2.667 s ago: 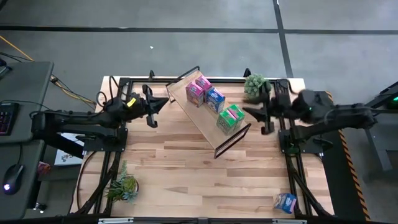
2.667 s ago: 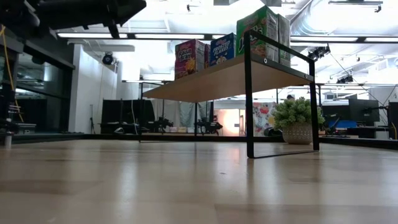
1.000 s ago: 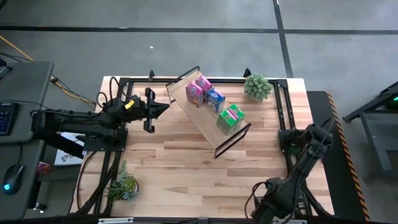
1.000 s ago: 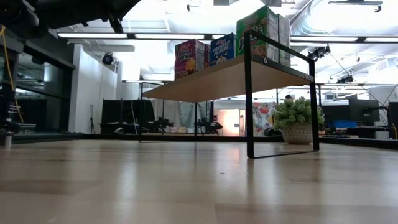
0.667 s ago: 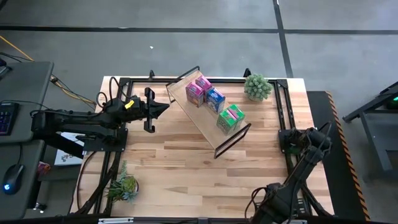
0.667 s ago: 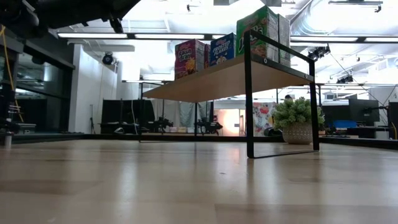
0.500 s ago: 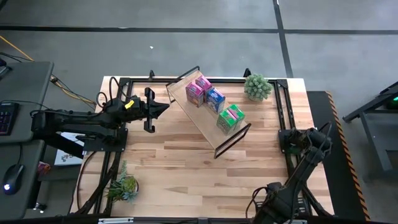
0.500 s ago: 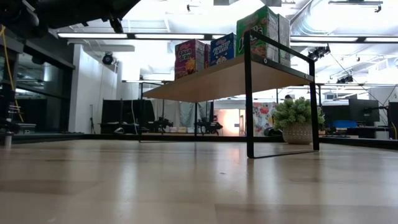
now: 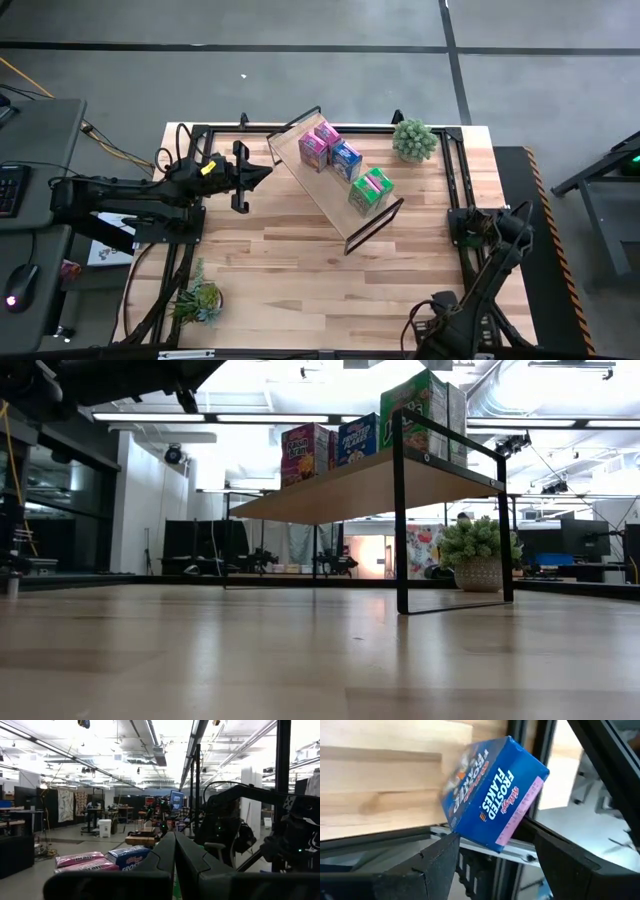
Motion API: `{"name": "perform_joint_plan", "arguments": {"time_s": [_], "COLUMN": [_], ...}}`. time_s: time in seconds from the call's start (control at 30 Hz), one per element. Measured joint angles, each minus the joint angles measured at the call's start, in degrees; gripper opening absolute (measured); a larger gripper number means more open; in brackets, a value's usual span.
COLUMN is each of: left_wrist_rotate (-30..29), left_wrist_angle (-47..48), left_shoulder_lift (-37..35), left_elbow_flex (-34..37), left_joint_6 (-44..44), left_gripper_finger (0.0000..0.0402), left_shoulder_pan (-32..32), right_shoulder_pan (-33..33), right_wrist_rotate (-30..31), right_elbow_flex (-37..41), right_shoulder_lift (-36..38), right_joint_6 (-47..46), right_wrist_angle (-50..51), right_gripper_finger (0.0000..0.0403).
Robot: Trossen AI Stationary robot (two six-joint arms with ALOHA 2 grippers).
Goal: Stack cereal on shelf
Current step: Put the blue cereal box aligned with the other blue cereal box on the shelf
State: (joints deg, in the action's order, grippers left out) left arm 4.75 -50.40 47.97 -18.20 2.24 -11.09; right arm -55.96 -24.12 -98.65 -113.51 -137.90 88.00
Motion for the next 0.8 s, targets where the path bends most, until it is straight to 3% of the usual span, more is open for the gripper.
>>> {"name": "perform_joint_plan", "arguments": {"time_s": [0.47, 0.63, 0.8], "left_wrist_rotate": [0.0, 0.0, 0.7], "left_wrist_angle": [0.0, 0.0, 0.0], "left_shoulder_lift": [0.0, 0.0, 0.0], "left_elbow_flex": [0.0, 0.0, 0.0], "left_joint_6": [0.1, 0.2, 0.6], "left_gripper_finger": [0.0000, 0.0000, 0.0000], "left_shoulder_pan": [0.0, 0.0, 0.0], "right_shoulder_pan": [-0.1, -0.3, -0.4], "right_wrist_rotate": [12.2, 12.4, 8.7], "right_elbow_flex": [0.3, 0.3, 4.5], "right_shoulder_lift": [-0.4, -0.5, -1.8], "right_joint_6": [3.3, 3.4, 3.9], "right_wrist_angle": [0.1, 2.1, -1.1], "right_gripper_finger": [0.0257, 0.0257, 0.0257]}}
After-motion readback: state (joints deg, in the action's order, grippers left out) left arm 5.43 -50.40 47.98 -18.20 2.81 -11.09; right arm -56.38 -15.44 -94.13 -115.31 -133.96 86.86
